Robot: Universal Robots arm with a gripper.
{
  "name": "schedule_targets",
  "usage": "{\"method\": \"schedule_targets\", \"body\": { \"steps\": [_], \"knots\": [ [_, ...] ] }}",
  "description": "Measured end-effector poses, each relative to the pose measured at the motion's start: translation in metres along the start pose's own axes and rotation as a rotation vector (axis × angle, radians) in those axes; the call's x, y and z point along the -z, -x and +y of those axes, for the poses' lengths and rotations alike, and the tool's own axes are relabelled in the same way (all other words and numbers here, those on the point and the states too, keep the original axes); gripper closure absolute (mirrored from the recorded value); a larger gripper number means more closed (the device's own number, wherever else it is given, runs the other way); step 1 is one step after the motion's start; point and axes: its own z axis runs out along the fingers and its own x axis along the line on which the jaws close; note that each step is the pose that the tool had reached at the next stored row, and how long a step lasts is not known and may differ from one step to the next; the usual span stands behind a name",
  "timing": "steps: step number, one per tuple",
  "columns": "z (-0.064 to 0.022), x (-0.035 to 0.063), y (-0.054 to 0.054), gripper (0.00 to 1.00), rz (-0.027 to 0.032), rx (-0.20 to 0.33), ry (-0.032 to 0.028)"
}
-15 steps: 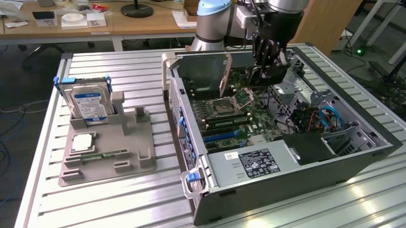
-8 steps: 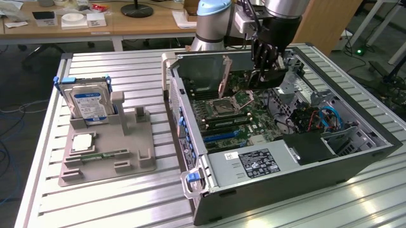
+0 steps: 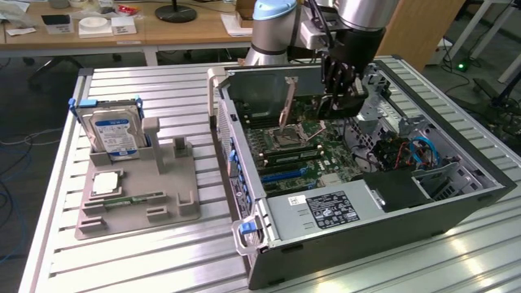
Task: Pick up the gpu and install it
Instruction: 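Insert the gpu into the slot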
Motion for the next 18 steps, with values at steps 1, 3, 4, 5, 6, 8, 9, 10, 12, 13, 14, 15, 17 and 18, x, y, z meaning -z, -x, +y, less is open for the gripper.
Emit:
{"method": "schedule_targets", "body": {
  "steps": [1,3,4,5,6,8,9,10,12,13,14,15,17,18],
  "knots": [
    [0.0001,-0.0011,-0.001,0.72,-0.0004,0.000,-0.0002],
    [0.0016,-0.0029,-0.001,0.72,0.0002,0.000,0.0001],
    [0.0038,-0.0040,-0.001,0.72,0.0004,0.000,0.0003],
    [0.0060,-0.0051,-0.001,0.72,0.0005,0.000,0.0005],
    [0.0076,-0.0060,-0.002,0.72,0.0005,0.000,0.0005],
    [0.0091,-0.0072,-0.002,0.72,0.0005,0.000,0.0007],
    [0.0094,-0.0078,-0.002,0.72,0.0005,0.000,0.0012],
    [0.0095,-0.0084,-0.002,0.72,0.0005,0.000,0.0016],
    [0.0094,-0.0087,-0.003,0.72,0.0007,0.000,0.0018],
    [0.0094,-0.0088,-0.005,0.72,0.0006,0.000,0.0018],
    [0.0093,-0.0088,-0.006,0.72,0.0006,0.000,0.0017],
    [0.0093,-0.0090,-0.008,0.72,0.0005,0.000,0.0017],
    [0.0113,-0.0103,-0.008,0.72,0.0003,0.000,0.0015],
    [0.0141,-0.0114,-0.008,0.72,0.0005,0.000,0.0016]
  ]
}}
